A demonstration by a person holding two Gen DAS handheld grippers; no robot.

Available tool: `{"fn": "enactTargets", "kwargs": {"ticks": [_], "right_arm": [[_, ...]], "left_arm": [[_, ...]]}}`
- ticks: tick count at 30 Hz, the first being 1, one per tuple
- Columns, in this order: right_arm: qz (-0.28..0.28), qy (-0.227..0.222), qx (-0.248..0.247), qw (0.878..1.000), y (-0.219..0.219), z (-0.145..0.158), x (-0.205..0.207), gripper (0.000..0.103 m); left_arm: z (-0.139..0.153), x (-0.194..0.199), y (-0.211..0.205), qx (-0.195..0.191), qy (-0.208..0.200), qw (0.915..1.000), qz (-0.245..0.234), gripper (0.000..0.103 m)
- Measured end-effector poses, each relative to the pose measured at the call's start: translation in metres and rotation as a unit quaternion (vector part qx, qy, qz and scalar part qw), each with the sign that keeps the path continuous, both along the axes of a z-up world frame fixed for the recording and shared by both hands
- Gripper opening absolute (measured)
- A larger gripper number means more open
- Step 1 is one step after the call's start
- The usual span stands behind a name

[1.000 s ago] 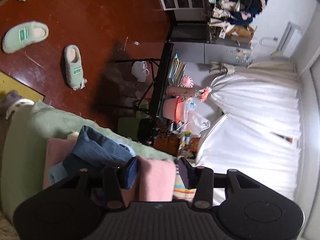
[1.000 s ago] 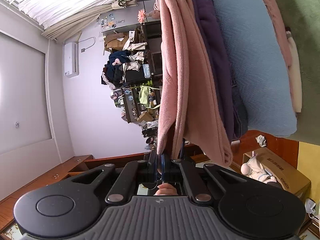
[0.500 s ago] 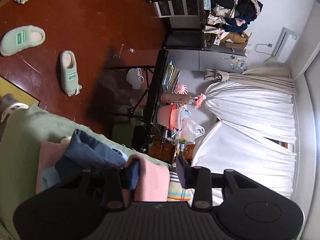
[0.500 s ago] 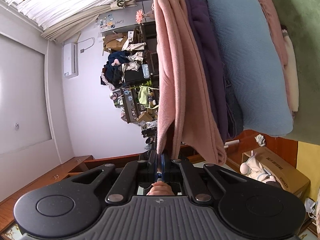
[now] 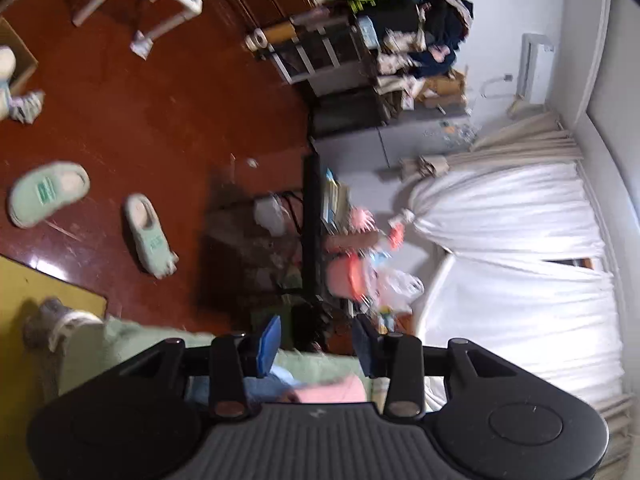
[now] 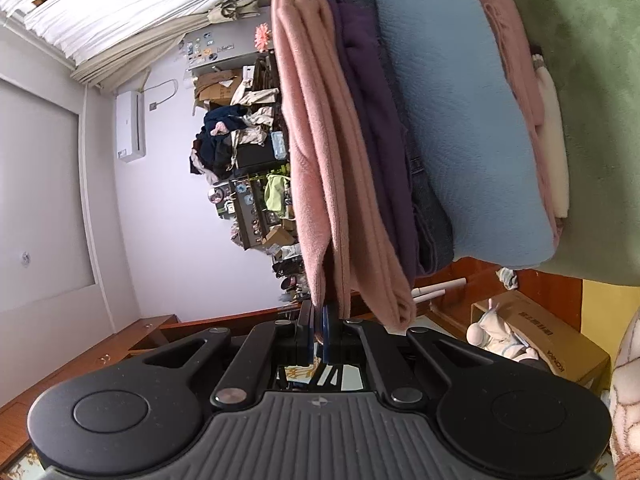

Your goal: Fold clothes

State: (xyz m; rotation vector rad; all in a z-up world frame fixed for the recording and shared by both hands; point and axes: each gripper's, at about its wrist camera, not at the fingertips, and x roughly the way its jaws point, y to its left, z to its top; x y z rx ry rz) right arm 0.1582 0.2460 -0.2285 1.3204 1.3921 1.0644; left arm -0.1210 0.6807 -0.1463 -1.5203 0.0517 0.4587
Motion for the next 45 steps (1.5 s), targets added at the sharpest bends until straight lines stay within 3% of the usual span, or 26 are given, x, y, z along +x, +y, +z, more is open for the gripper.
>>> {"fn": "enactTargets", "kwargs": {"ticks": [4, 8, 10, 13, 14, 15, 16, 18, 20, 22, 23, 24, 25, 27, 28, 29, 31, 32, 34, 36, 37, 39, 41, 42, 44, 45], "right_arm": [[0.002, -0.019, -0.019, 1.0, -0.007, -0.001, -0.003, 0.004], [0.003, -0.037, -0.042, 0.998, -0.028, -0.007, -0.007, 0.003], [0.002, -0.044, -0.046, 0.998, -0.039, -0.009, -0.009, 0.003], [-0.007, -0.068, -0.047, 0.997, -0.07, -0.007, -0.011, 0.006], [-0.016, -0.084, -0.05, 0.995, -0.088, -0.004, -0.01, 0.008], [-0.031, -0.101, -0.056, 0.993, -0.111, 0.0, -0.009, 0.016], [-0.043, -0.109, -0.061, 0.991, -0.126, 0.002, -0.009, 0.03], [-0.077, -0.127, -0.081, 0.986, -0.165, 0.009, -0.009, 0.048], [-0.111, -0.148, -0.111, 0.976, -0.208, 0.016, -0.012, 0.06], [-0.143, -0.174, -0.148, 0.963, -0.249, 0.024, -0.016, 0.076], [-0.167, -0.197, -0.186, 0.948, -0.278, 0.031, -0.021, 0.084], [-0.187, -0.218, -0.22, 0.932, -0.306, 0.037, -0.024, 0.088], [-0.194, -0.231, -0.244, 0.921, -0.322, 0.039, -0.025, 0.09], [-0.221, -0.271, -0.331, 0.877, -0.371, 0.052, -0.039, 0.094], [-0.234, -0.279, -0.355, 0.861, -0.389, 0.057, -0.044, 0.097], [-0.246, -0.288, -0.378, 0.845, -0.406, 0.061, -0.049, 0.099], [-0.259, -0.298, -0.426, 0.814, -0.437, 0.068, -0.057, 0.099], [-0.263, -0.299, -0.467, 0.789, -0.455, 0.07, -0.061, 0.099], [-0.262, -0.296, -0.541, 0.742, -0.48, 0.068, -0.064, 0.099], [-0.25, -0.294, -0.612, 0.691, -0.497, 0.065, -0.067, 0.099], [-0.242, -0.294, -0.63, 0.677, -0.5, 0.063, -0.068, 0.099], [-0.222, -0.3, -0.678, 0.634, -0.507, 0.061, -0.076, 0.098], [-0.219, -0.311, -0.691, 0.615, -0.508, 0.064, -0.084, 0.099], [-0.212, -0.314, -0.694, 0.613, -0.508, 0.069, -0.088, 0.099], [-0.184, -0.296, -0.702, 0.621, -0.505, 0.082, -0.089, 0.099], [-0.172, -0.285, -0.709, 0.621, -0.504, 0.086, -0.089, 0.098]], "left_arm": [[-0.004, 0.018, -0.013, -0.015, -0.023, 0.9987, -0.042, 0.043], [-0.001, 0.036, -0.034, -0.002, -0.022, 0.9958, -0.089, 0.045], [0.004, 0.039, -0.051, 0.019, -0.019, 0.9936, -0.11, 0.046], [0.024, 0.042, -0.086, 0.086, -0.006, 0.9854, -0.147, 0.054], [0.039, 0.043, -0.11, 0.132, -0.002, 0.9763, -0.172, 0.06], [0.05, 0.045, -0.132, 0.167, -0.003, 0.9672, -0.192, 0.063], [0.055, 0.047, -0.144, 0.182, -0.006, 0.9623, -0.202, 0.07], [0.067, 0.053, -0.177, 0.219, -0.01, 0.9478, -0.232, 0.079], [0.076, 0.07, -0.231, 0.26, -0.008, 0.9224, -0.286, 0.088], [0.078, 0.09, -0.284, 0.29, -0.002, 0.8947, -0.339, 0.089], [0.077, 0.095, -0.295, 0.295, -0.001, 0.8897, -0.348, 0.09], [0.072, 0.111, -0.331, 0.31, 0.002, 0.8714, -0.38, 0.09], [0.068, 0.119, -0.351, 0.317, 0.003, 0.8613, -0.397, 0.09], [0.059, 0.139, -0.397, 0.328, 0.011, 0.8386, -0.435, 0.09], [0.052, 0.148, -0.423, 0.335, 0.011, 0.8261, -0.453, 0.09], [0.043, 0.16, -0.457, 0.346, 0.008, 0.8081, -0.477, 0.091], [0.03, 0.173, -0.503, 0.366, 0.01, 0.7834, -0.502, 0.093], [0.022, 0.182, -0.532, 0.382, 0.013, 0.7666, -0.516, 0.093], [0.011, 0.193, -0.569, 0.399, 0.02, 0.747, -0.531, 0.093], [-0.001, 0.21, -0.616, 0.412, 0.041, 0.7217, -0.554, 0.093], [0.0, 0.215, -0.623, 0.415, 0.049, 0.716, -0.559, 0.093], [-0.002, 0.224, -0.64, 0.426, 0.097, 0.7039, -0.56, 0.093], [0.002, 0.223, -0.664, 0.465, 0.156, 0.6813, -0.544, 0.093], [0.007, 0.217, -0.672, 0.484, 0.16, 0.6664, -0.545, 0.093], [0.018, 0.204, -0.684, 0.519, 0.146, 0.634, -0.554, 0.093], [0.023, 0.199, -0.686, 0.528, 0.146, 0.6255, -0.556, 0.093]]}}
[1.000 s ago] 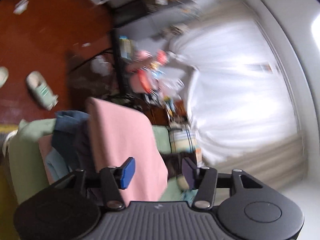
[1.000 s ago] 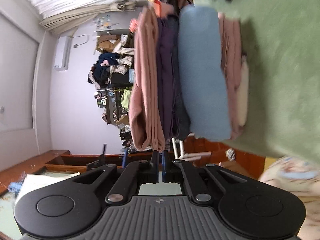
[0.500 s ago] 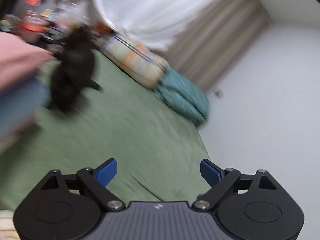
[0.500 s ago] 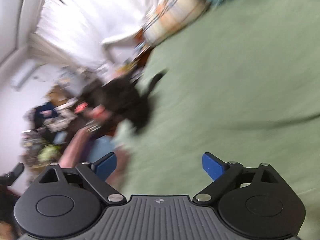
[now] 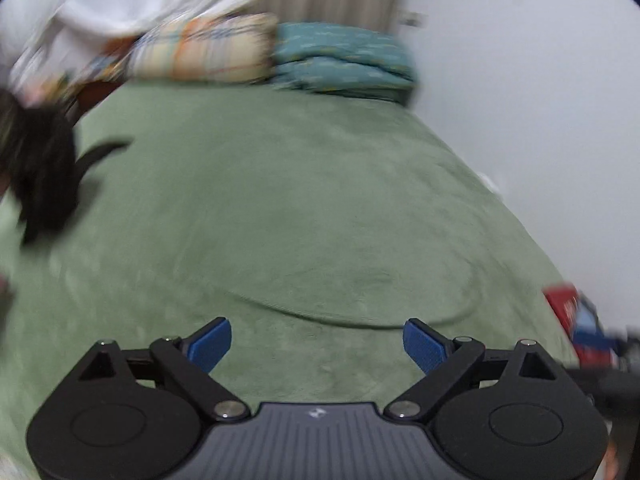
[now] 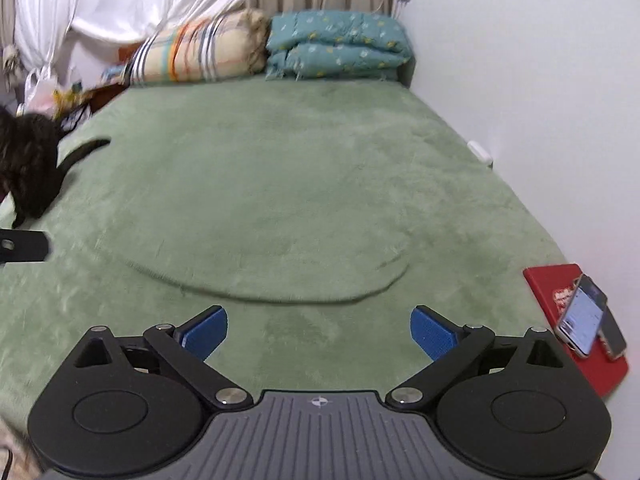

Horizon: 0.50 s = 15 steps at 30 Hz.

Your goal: Fold clothes

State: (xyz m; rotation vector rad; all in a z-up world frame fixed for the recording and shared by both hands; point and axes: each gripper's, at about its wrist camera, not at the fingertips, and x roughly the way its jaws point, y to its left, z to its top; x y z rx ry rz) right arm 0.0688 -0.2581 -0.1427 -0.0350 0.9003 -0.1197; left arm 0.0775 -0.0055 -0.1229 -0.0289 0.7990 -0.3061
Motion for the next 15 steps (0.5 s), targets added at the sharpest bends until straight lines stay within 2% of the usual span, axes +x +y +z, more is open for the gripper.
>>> {"fn": "enactTargets", "kwargs": {"ticks": [1, 3, 4, 6, 8, 10, 11, 13, 15], "right_arm": [[0.003, 0.012, -0.008, 1.0, 0.006, 0.005, 0.0, 0.097], [0.044, 0.03, -0.035, 0.998, 0.026, 0.027, -0.005, 0.097], [0.052, 0.014, -0.034, 0.998, 0.03, 0.036, -0.01, 0.097], [0.027, -0.016, 0.002, 0.999, 0.033, 0.054, -0.024, 0.097], [0.008, -0.032, 0.046, 0.998, 0.035, 0.07, -0.035, 0.097], [0.001, -0.033, 0.091, 0.995, 0.035, 0.083, -0.044, 0.098], [-0.002, -0.037, 0.108, 0.993, 0.037, 0.093, -0.052, 0.098], [-0.001, -0.038, 0.104, 0.994, 0.042, 0.104, -0.059, 0.098], [-0.008, -0.047, 0.094, 0.994, 0.051, 0.119, -0.072, 0.098]], "left_arm": [[0.005, -0.005, -0.001, 0.008, -0.001, 1.0, -0.003, 0.093], [0.017, -0.021, -0.001, 0.019, -0.014, 0.9997, -0.002, 0.093], [0.021, -0.028, 0.001, 0.021, -0.019, 0.9996, -0.001, 0.093], [0.035, -0.046, 0.003, 0.049, -0.039, 0.998, -0.003, 0.093], [0.043, -0.05, 0.003, 0.06, -0.051, 0.9964, 0.029, 0.093], [0.053, -0.057, 0.0, 0.051, -0.046, 0.9965, 0.048, 0.093], [0.059, -0.062, 0.005, 0.033, -0.031, 0.9978, 0.048, 0.093], [0.069, -0.067, 0.017, 0.003, -0.01, 0.9985, 0.053, 0.093], [0.082, -0.08, 0.026, 0.005, -0.006, 0.9968, 0.08, 0.093]]}}
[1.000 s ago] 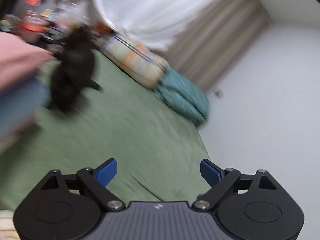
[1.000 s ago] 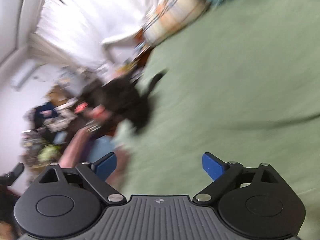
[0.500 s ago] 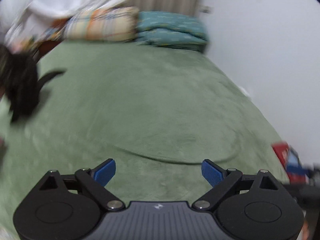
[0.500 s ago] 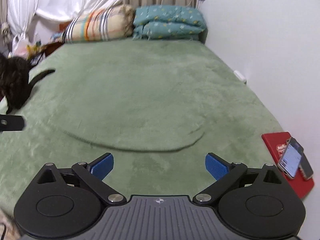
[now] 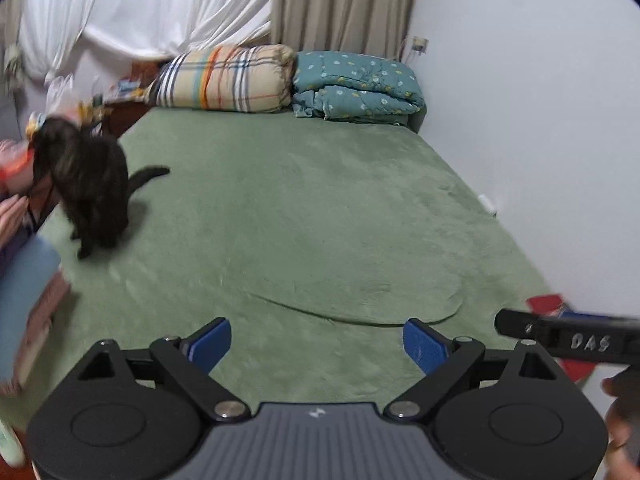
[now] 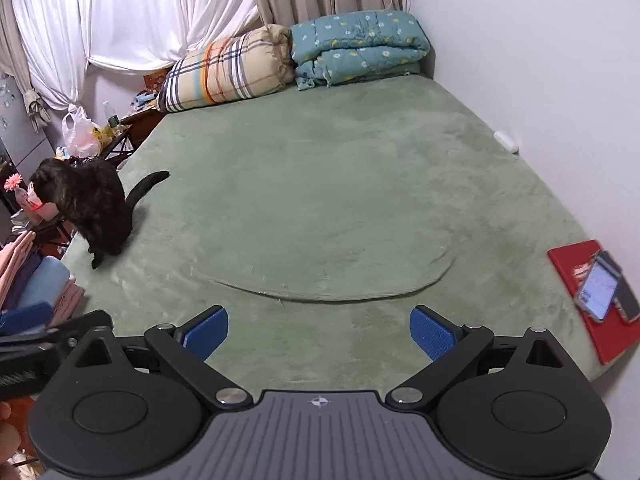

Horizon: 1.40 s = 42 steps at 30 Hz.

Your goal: Fold clothes

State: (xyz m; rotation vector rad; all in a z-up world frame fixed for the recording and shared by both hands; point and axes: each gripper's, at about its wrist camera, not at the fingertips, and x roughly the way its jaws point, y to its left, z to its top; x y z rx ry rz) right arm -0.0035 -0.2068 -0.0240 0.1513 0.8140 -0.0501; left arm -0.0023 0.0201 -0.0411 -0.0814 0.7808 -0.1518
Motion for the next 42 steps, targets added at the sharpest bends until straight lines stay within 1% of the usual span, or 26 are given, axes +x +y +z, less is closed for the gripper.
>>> {"fn": "enactTargets", "kwargs": {"ticks": [3, 4, 6, 8, 10, 13, 18, 24, 27, 36, 42], "right_arm": [[-0.01, -0.017, 0.014, 1.0, 0.005, 0.015, -0.015, 0.098], [-0.008, -0.019, 0.015, 1.0, 0.007, 0.018, -0.02, 0.098], [0.002, -0.02, -0.001, 1.0, 0.012, 0.02, -0.019, 0.098], [0.006, -0.034, -0.035, 0.999, 0.023, 0.026, -0.029, 0.098], [0.008, -0.044, -0.06, 0.997, 0.031, 0.027, -0.034, 0.098], [0.014, -0.055, -0.064, 0.996, 0.037, 0.032, -0.043, 0.098], [0.017, -0.07, -0.078, 0.994, 0.044, 0.038, -0.044, 0.098], [0.014, -0.075, -0.077, 0.994, 0.045, 0.045, -0.046, 0.098], [0.012, -0.074, -0.071, 0.995, 0.048, 0.044, -0.056, 0.098], [0.015, -0.079, -0.07, 0.994, 0.047, 0.048, -0.062, 0.098], [0.026, -0.089, -0.063, 0.994, 0.049, 0.054, -0.066, 0.098]], "left_arm": [[0.012, -0.015, 0.005, 0.014, -0.01, 0.9996, 0.024, 0.095], [0.016, -0.02, 0.006, 0.012, -0.008, 0.9996, 0.025, 0.096], [0.02, -0.026, 0.006, 0.003, -0.006, 0.9997, 0.022, 0.096], [0.022, -0.028, 0.005, -0.004, -0.006, 0.9998, 0.017, 0.096], [0.025, -0.032, 0.003, -0.002, -0.01, 0.9998, 0.018, 0.096], [0.03, -0.036, 0.002, -0.002, -0.015, 0.9997, 0.018, 0.096], [0.031, -0.039, -0.001, 0.0, -0.021, 0.9995, 0.025, 0.096], [0.037, -0.044, 0.0, 0.005, -0.027, 0.9991, 0.033, 0.096], [0.04, -0.048, -0.001, 0.014, -0.035, 0.9986, 0.036, 0.096], [0.048, -0.057, -0.005, 0.033, -0.048, 0.9976, 0.036, 0.096], [0.053, -0.062, -0.009, 0.055, -0.062, 0.9952, 0.052, 0.096]]}}
